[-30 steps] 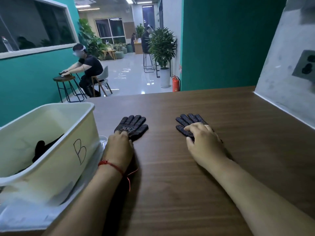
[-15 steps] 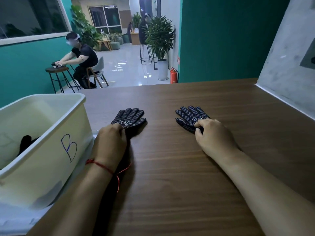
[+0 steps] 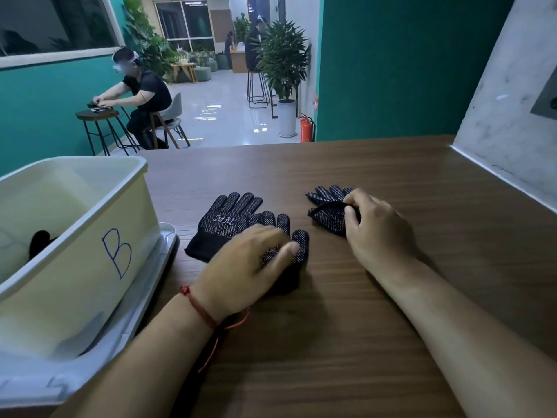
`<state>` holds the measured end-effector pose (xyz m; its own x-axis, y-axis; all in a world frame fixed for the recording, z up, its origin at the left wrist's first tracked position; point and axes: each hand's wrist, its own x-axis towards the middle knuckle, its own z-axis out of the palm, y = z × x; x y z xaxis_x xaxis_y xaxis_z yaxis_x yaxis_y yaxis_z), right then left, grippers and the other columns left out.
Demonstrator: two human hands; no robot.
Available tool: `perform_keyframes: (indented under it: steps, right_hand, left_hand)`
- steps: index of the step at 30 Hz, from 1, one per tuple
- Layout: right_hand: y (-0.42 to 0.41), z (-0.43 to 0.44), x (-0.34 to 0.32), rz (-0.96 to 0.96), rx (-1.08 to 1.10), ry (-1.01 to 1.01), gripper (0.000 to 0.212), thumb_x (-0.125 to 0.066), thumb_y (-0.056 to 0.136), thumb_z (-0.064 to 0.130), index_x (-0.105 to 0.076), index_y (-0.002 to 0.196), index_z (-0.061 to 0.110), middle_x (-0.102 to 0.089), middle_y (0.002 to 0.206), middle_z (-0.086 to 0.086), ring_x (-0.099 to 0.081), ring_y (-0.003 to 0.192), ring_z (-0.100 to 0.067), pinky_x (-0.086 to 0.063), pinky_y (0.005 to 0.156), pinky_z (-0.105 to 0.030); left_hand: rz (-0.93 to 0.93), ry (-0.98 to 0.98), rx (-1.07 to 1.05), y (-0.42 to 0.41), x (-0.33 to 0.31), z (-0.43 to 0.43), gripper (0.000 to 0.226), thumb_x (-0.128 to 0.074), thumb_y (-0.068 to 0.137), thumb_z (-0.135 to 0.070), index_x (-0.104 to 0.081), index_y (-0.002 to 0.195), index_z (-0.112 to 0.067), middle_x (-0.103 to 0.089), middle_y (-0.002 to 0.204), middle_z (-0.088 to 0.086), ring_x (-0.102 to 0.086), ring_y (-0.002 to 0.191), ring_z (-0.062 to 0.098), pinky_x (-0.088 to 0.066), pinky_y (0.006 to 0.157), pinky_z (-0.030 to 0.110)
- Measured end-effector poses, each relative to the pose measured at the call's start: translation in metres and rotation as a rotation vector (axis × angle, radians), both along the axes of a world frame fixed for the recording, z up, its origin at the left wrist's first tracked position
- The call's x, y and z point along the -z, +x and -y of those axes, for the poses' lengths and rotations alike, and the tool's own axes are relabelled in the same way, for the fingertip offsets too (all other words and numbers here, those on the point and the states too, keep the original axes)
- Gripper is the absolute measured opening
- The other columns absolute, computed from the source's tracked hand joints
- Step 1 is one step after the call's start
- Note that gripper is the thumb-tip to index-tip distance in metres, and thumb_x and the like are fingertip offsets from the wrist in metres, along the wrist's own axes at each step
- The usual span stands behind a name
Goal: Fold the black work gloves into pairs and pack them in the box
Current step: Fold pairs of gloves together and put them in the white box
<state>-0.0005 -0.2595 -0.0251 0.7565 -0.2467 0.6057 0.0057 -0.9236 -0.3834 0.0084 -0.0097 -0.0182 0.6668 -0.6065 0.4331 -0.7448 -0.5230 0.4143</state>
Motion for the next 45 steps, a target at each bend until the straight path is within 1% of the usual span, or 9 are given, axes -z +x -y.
perform_keyframes:
  steps: [6,11,16,19,24,28,31,40,45]
  right_hand:
    - [-0.008,-0.005,-0.011,0.146,-0.042,-0.02,0.011,-0.056,0.107,0.028,-0.065,0.113,0.027,-0.068,0.104,0.005,-0.066,0.089,-0.03,-0.052,0.065,-0.038]
    - [-0.011,-0.01,-0.018,0.207,-0.099,0.074,0.015,-0.055,0.108,0.03,-0.067,0.117,0.027,-0.07,0.109,0.005,-0.069,0.09,-0.029,-0.058,0.069,-0.044]
    - [-0.011,-0.01,-0.027,0.144,-0.138,0.294,0.016,-0.059,0.106,0.029,-0.068,0.12,0.031,-0.068,0.096,0.019,-0.065,0.084,-0.014,-0.048,0.072,-0.033]
    - [-0.008,-0.015,-0.038,0.055,-0.16,0.49,0.015,-0.061,0.104,0.029,-0.065,0.118,0.034,-0.059,0.078,0.015,-0.053,0.064,-0.006,-0.041,0.062,-0.03]
    - [0.01,-0.038,-0.075,-0.09,-0.361,1.045,0.022,-0.055,0.106,0.011,-0.065,0.094,0.027,-0.064,0.094,0.001,-0.059,0.071,-0.012,-0.048,0.05,-0.024]
    - [0.028,-0.055,-0.107,-0.143,-0.613,1.403,0.027,-0.048,0.107,-0.003,-0.07,0.108,0.013,-0.072,0.105,-0.015,-0.07,0.078,-0.02,-0.057,0.061,-0.024]
    - [0.036,-0.061,-0.12,-0.098,-0.724,1.545,0.03,-0.048,0.106,-0.008,-0.069,0.121,0.008,-0.076,0.109,-0.018,-0.077,0.081,-0.023,-0.061,0.071,-0.026]
    - [-0.004,-0.055,-0.044,-0.398,-0.546,1.645,0.038,-0.055,0.1,-0.012,-0.065,0.134,0.001,-0.076,0.114,-0.019,-0.081,0.091,-0.029,-0.064,0.072,-0.025]
    - [-0.03,-0.052,-0.033,-0.484,-0.587,1.336,0.057,-0.065,0.089,-0.02,-0.068,0.134,0.015,-0.071,0.116,-0.013,-0.079,0.097,-0.027,-0.066,0.086,-0.032]
  left_hand:
    - [-0.031,0.093,-0.414,0.03,0.022,-0.025,0.029,-0.053,0.091,-0.036,-0.065,0.111,-0.019,-0.066,0.111,0.003,-0.061,0.106,0.032,-0.049,0.099,0.047]
    - [-0.077,0.192,-0.413,0.03,0.024,-0.022,0.06,-0.042,0.089,-0.077,-0.063,0.126,-0.035,-0.063,0.133,-0.007,-0.059,0.122,0.027,-0.045,0.109,0.045]
    - [-0.276,0.403,-0.372,0.021,0.016,-0.017,0.075,-0.024,0.082,-0.097,-0.015,0.152,-0.073,-0.005,0.175,-0.02,-0.001,0.163,0.029,-0.004,0.129,0.061]
    - [-0.253,0.295,-0.446,0.023,0.014,-0.02,0.079,-0.023,0.087,-0.093,-0.007,0.159,-0.063,-0.011,0.176,-0.011,-0.01,0.163,0.027,-0.011,0.128,0.058]
    - [-0.196,0.332,-0.633,0.029,0.025,-0.024,0.069,-0.023,0.105,-0.067,-0.033,0.161,-0.028,-0.029,0.172,0.001,-0.019,0.16,0.029,-0.015,0.128,0.056]
    - [-0.189,0.333,-0.695,0.035,0.029,-0.026,0.064,-0.025,0.106,-0.061,-0.036,0.159,-0.026,-0.027,0.172,0.007,-0.014,0.161,0.031,-0.012,0.128,0.056]
    - [-0.048,0.257,-0.52,0.043,0.03,-0.027,0.062,-0.023,0.098,-0.064,-0.059,0.138,-0.033,-0.052,0.155,-0.002,-0.033,0.155,0.022,-0.023,0.127,0.051]
    - [-0.101,0.287,-0.308,0.025,0.024,-0.018,0.055,-0.03,0.088,-0.062,-0.054,0.125,-0.029,-0.06,0.129,-0.009,-0.055,0.127,0.021,-0.035,0.115,0.049]
    - [-0.087,0.257,-0.289,0.024,0.023,-0.017,0.055,-0.031,0.091,-0.068,-0.053,0.126,-0.032,-0.057,0.131,-0.013,-0.05,0.132,0.016,-0.033,0.117,0.048]
